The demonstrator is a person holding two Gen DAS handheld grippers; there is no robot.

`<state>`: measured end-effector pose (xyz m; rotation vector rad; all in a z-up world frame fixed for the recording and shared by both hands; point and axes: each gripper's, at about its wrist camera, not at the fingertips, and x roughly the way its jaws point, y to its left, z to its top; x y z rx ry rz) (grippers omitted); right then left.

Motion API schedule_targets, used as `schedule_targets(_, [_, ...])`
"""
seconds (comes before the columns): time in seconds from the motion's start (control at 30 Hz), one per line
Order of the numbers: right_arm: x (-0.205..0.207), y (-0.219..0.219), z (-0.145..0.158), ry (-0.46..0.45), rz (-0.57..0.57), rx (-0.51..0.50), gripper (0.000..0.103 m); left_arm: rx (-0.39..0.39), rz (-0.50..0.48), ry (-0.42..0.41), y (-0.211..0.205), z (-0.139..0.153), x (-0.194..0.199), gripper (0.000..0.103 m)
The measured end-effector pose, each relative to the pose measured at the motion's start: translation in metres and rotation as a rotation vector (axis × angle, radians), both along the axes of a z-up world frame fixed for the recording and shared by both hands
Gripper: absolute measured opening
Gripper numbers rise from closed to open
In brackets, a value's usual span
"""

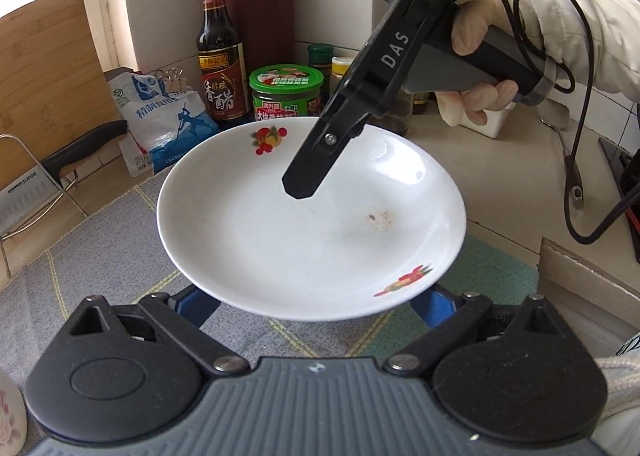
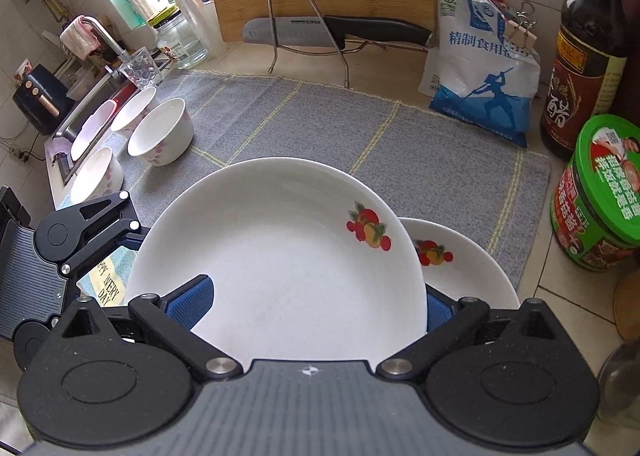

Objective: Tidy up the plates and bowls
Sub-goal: 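Lift and carry the plate with both grippers toward the plate stack, then lower the plate onto the plate stack with both grippers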

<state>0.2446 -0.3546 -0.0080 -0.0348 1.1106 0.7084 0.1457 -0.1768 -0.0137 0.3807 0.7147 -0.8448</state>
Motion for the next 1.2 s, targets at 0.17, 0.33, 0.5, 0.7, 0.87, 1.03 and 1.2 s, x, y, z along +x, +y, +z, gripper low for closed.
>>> schedule_targets(0.17, [-0.003,-0.015,-0.009,0.012,-0.036,0.006,0.103,0.013,-0.033,0.018,-0.009,-0.005,0.004,0.099])
schedule_targets(0.33, [-0.004,-0.029,-0.019,0.029,-0.064,0.020,0.103,0.028,-0.055,0.026,-0.014,-0.007,0.007,0.099])
schedule_targets(0.5, [-0.004,-0.036,-0.028,0.040,-0.077,0.032,0.103,0.049,-0.062,0.037,-0.018,-0.010,0.012,0.099])
schedule_targets(0.7, [-0.003,-0.041,-0.033,0.046,-0.089,0.038,0.103,0.051,-0.052,0.045,-0.018,-0.010,0.017,0.099])
schedule_targets(0.87, [-0.003,-0.044,-0.034,0.048,-0.097,0.043,0.103,0.062,-0.061,0.040,-0.020,-0.009,0.018,0.099])
schedule_targets(1.03, [-0.006,-0.048,-0.035,0.053,-0.109,0.043,0.103,0.070,-0.074,0.035,-0.022,-0.010,0.019,0.099])
schedule_targets(1.2, [-0.011,-0.051,-0.034,0.055,-0.118,0.047,0.103,0.075,-0.093,0.031,-0.023,-0.010,0.020,0.099])
